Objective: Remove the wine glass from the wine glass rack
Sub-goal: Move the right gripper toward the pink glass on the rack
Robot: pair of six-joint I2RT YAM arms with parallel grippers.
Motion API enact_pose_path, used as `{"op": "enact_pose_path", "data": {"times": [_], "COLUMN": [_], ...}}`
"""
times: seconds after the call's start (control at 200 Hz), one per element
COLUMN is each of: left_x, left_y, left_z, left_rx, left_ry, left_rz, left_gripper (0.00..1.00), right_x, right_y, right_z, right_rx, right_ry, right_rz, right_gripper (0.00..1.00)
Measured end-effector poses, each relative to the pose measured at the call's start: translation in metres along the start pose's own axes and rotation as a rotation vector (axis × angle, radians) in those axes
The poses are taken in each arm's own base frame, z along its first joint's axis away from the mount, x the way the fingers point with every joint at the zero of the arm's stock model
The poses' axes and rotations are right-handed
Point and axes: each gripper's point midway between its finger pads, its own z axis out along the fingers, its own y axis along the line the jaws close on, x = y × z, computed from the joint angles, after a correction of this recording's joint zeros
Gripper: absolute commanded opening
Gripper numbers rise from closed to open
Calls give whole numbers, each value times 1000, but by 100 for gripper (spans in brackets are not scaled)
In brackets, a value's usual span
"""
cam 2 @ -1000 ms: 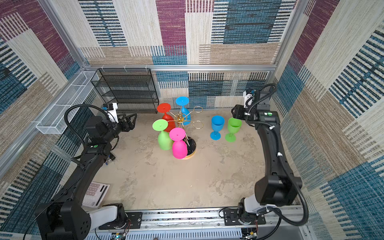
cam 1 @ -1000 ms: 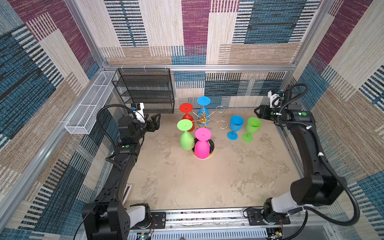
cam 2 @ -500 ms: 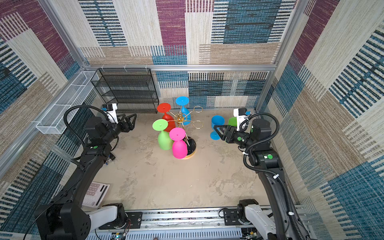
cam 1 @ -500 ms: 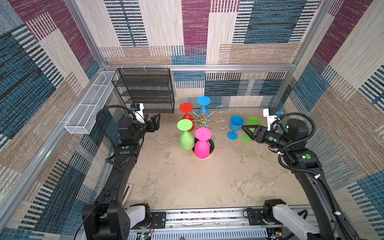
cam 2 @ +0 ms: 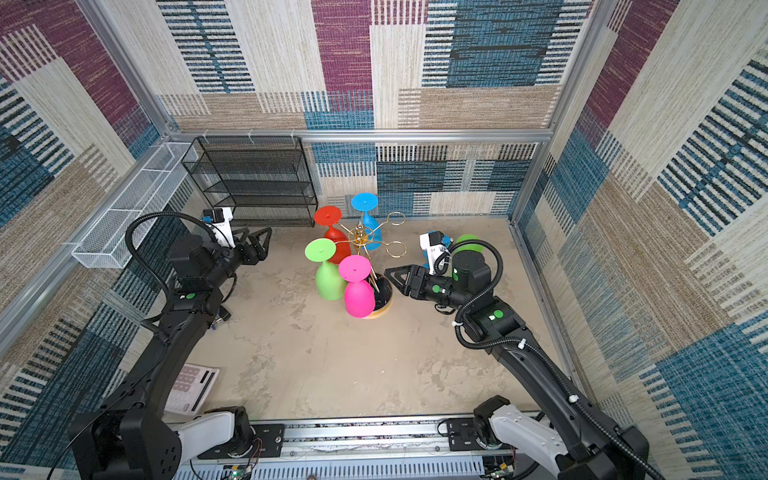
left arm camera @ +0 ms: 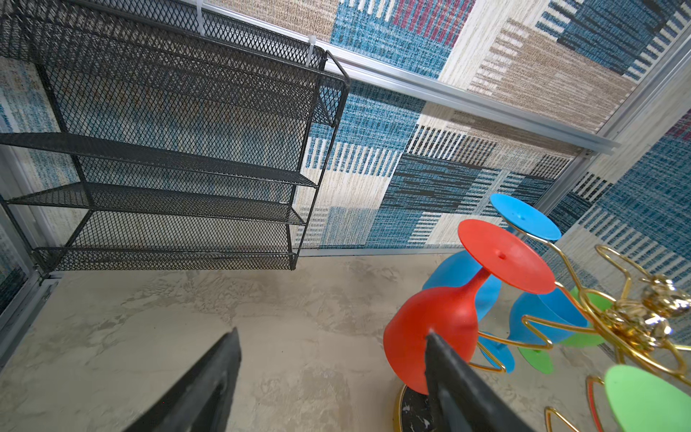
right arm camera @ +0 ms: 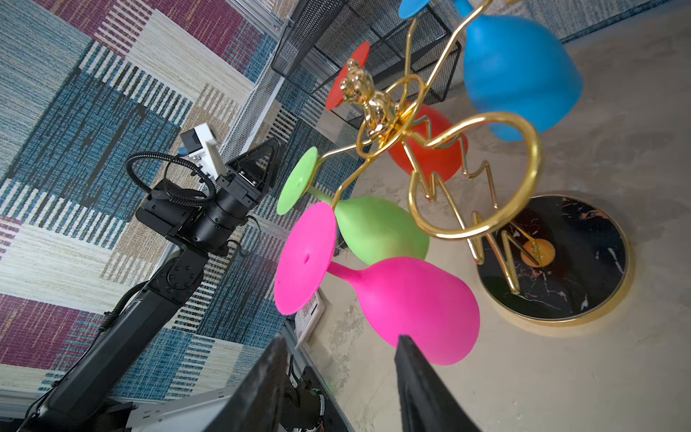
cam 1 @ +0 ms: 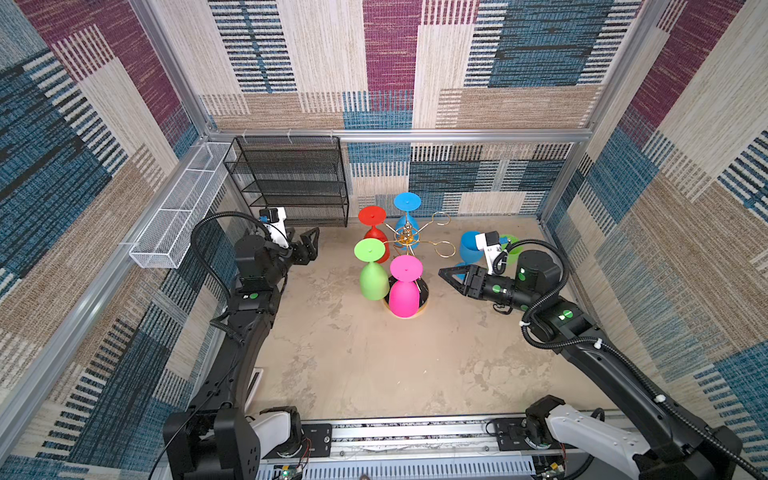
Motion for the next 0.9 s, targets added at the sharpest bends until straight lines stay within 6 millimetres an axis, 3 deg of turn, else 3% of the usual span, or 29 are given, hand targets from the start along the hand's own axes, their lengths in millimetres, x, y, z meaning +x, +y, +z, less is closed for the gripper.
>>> {"op": "enact_pose_path", "data": {"times": [0.446,0.896], "left_x": [-1,-1], "left_y": [3,4], "left_z": [-1,-1], "left_rx": [-6,-8], "left_ry": [-5,-10], "left_rz": [-16,-27], "left_gripper": [79,79], "right_x": [2,-1], "right_y": [5,9], "right_z": [36,50], "right_rx": [-24,-45], "right_ry": [0,0], "right_rz": [50,77], "right_gripper": [42,33]}}
